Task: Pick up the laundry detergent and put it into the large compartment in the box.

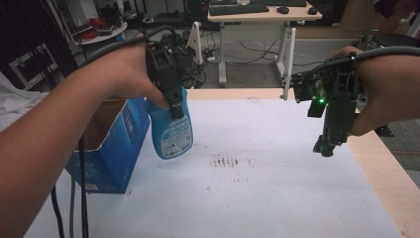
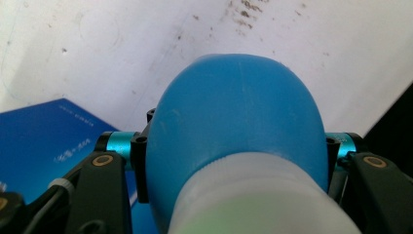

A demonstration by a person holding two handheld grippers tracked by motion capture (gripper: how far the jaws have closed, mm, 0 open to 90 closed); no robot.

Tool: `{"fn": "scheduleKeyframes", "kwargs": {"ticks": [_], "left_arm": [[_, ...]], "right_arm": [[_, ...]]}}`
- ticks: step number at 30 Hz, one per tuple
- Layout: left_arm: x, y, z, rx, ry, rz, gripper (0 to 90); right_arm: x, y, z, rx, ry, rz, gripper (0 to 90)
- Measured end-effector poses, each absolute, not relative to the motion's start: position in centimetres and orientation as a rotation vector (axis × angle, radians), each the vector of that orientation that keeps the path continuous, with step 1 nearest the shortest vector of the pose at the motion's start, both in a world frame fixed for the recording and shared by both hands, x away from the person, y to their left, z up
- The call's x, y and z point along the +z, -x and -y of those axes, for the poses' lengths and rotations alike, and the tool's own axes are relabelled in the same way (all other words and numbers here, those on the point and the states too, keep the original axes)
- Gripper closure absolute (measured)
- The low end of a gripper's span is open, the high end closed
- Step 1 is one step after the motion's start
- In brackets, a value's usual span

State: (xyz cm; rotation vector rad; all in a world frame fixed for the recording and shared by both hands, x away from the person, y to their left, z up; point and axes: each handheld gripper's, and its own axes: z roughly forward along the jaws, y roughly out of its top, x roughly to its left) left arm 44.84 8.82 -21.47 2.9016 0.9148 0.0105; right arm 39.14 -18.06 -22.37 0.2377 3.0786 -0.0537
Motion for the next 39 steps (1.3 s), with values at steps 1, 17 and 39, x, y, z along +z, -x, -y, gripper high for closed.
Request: {"fn": "scheduleKeyframes", "kwargs": {"ticks": [1,17,39], "left_arm": [[-21.0,-44.7,-9.1,0.005,-2.898,-0.918,39.7],[-13.3,-43.1,-14.0,0.006,-2.873,-0.994,39.6],[-9.9,-43.1,-22.5,0.031,-2.634,-1.481,39.6]], "right_arm": [[-22.4,-39.1,18.0,-0.055,-0.225,-3.079,13.4],[-22.0,-38.8,17.8,-0.057,-0.219,-3.077,13.4],[-22.2,-38.9,17.5,-0.07,-0.224,-3.088,13.4]]}}
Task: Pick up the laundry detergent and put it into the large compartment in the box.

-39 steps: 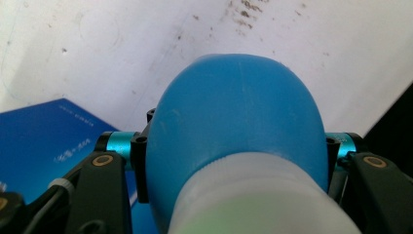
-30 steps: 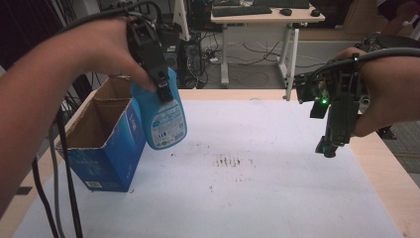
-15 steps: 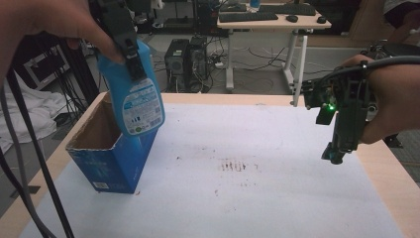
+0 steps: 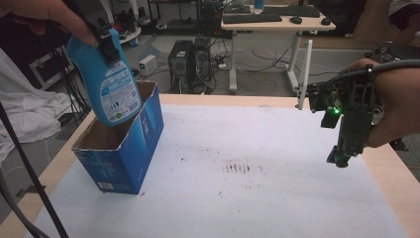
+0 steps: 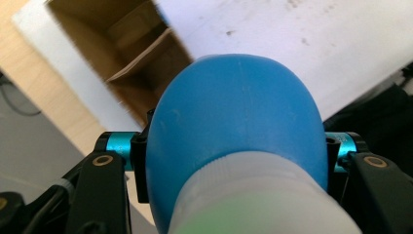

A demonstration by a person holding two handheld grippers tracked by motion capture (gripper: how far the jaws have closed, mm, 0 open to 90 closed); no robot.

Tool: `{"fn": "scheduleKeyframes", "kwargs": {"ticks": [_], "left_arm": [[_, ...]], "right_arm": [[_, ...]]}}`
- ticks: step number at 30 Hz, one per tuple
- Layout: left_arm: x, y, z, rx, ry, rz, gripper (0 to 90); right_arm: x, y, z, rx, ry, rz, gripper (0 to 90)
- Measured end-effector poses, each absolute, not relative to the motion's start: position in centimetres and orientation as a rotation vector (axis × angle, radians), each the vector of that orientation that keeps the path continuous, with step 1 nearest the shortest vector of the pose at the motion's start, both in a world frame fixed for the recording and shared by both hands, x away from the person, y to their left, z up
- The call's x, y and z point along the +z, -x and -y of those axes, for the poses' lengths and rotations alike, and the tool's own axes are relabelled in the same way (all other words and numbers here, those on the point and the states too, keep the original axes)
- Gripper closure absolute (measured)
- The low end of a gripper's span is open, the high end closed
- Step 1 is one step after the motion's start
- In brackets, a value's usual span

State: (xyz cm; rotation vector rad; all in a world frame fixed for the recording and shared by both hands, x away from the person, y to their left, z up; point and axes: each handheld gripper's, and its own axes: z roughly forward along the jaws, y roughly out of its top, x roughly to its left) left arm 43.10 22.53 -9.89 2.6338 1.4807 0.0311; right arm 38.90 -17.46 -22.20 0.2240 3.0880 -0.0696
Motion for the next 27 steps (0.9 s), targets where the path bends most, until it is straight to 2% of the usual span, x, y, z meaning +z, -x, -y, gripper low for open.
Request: {"fn": "scheduleKeyframes", "kwargs": {"ticks": [11,27], "left_arm": [[-12.4,-44.0,-25.1,0.007,-2.616,-1.556,39.5],[-18.6,-44.5,-25.3,0.014,-2.748,-1.347,39.5]], "right_arm": [[-22.4,-39.0,17.2,-0.072,-0.237,-3.089,13.4],[-22.4,-39.0,17.2,-0.073,-0.247,-3.084,13.4]]}}
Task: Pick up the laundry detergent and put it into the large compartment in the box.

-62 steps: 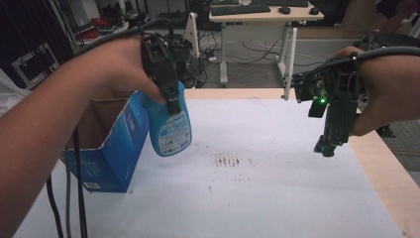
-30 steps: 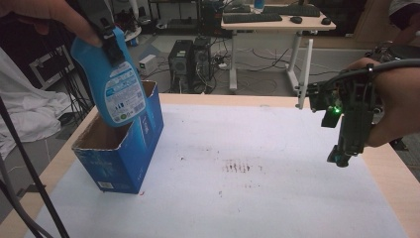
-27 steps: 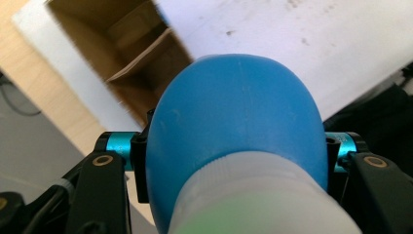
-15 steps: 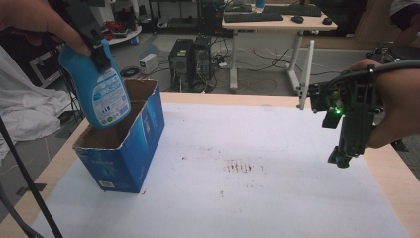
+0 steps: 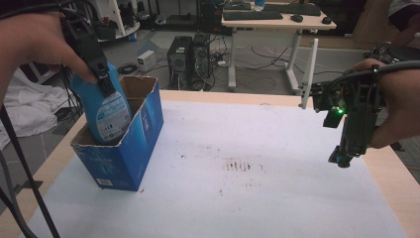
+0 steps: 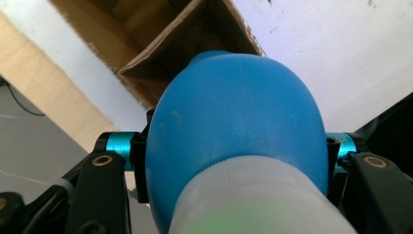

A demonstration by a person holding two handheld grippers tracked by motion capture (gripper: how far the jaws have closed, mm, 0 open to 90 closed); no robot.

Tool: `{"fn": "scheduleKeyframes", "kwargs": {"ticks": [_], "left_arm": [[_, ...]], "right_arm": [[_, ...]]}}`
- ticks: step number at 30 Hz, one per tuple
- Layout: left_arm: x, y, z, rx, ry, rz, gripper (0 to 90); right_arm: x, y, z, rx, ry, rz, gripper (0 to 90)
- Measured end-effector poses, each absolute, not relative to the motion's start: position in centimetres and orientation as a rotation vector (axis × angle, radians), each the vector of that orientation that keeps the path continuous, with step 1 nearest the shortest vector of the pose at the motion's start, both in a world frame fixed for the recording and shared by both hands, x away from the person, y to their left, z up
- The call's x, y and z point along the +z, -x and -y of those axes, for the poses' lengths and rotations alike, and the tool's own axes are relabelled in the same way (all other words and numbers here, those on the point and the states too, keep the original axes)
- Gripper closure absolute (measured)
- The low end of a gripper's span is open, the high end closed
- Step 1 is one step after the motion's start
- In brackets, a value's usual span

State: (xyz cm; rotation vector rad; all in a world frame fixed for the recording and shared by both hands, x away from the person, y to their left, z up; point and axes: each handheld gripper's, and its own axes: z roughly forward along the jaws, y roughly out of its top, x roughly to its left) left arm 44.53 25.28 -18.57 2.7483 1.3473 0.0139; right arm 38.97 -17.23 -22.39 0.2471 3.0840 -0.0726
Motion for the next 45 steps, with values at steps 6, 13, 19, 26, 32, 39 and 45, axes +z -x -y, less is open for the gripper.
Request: {"fn": "scheduleKeyframes", "kwargs": {"ticks": [6,13,19,26,32,39,45], "left_arm": [[-20.9,-44.7,-25.1,0.0,-2.813,-1.238,39.5],[-23.5,-44.7,-24.6,0.009,-2.918,-1.057,39.4],[-25.3,-44.7,-24.4,-0.01,-2.961,-0.963,39.4],[-27.2,-44.8,-24.5,-0.014,-2.992,-0.879,39.2],[-28.4,-44.9,-24.5,-0.018,-3.011,-0.842,39.0],[-29.1,-45.0,-24.4,-0.044,-3.018,-0.844,39.0],[-29.1,-45.1,-24.5,-0.049,-3.011,-0.868,38.7]], "right_arm": [[-22.5,-39.0,17.3,-0.072,-0.24,-3.086,13.4],[-22.7,-38.9,17.4,-0.075,-0.253,-3.089,13.4],[-22.9,-38.9,17.5,-0.069,-0.255,-3.093,13.4],[-23.0,-39.0,17.8,-0.065,-0.261,-3.093,13.4],[-23.2,-39.3,17.7,-0.071,-0.248,-3.099,13.4],[-23.5,-39.5,17.5,-0.059,-0.254,-3.103,13.4],[-23.4,-39.5,17.6,-0.062,-0.255,-3.1,13.4]]}}
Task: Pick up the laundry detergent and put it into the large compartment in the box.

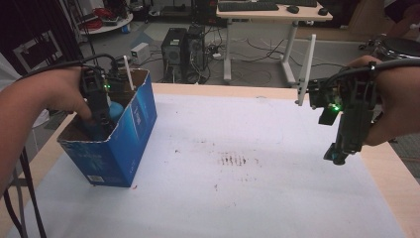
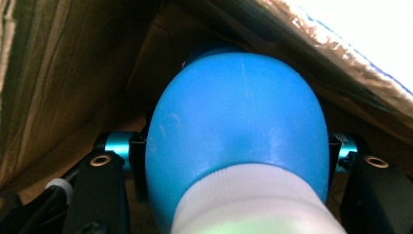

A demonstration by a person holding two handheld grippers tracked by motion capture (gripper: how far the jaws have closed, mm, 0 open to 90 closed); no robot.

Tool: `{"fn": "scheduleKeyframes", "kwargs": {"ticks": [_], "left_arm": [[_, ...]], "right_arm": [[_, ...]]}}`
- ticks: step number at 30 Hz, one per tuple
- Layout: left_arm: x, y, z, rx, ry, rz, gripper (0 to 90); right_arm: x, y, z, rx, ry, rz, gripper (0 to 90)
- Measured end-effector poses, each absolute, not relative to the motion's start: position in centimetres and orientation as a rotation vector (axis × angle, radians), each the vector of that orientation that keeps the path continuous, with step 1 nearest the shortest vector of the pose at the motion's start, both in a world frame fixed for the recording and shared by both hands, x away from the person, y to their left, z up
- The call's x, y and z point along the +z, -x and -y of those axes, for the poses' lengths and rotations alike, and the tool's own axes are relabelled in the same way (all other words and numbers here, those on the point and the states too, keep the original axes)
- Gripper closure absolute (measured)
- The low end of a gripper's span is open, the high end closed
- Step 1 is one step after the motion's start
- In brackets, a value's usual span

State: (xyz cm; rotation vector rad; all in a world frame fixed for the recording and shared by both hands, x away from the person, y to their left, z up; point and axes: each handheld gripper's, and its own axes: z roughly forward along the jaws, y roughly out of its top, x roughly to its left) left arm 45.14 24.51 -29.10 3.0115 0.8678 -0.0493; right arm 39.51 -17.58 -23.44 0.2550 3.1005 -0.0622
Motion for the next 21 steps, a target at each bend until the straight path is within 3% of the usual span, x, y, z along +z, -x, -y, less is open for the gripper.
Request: {"fn": "scheduleKeyframes", "kwargs": {"ticks": [21], "left_arm": [[-27.9,-44.7,-25.0,-0.004,-3.025,-0.894,28.7]], "right_arm": [[-23.7,-39.5,17.7,-0.046,-0.252,-3.104,13.4]]}}
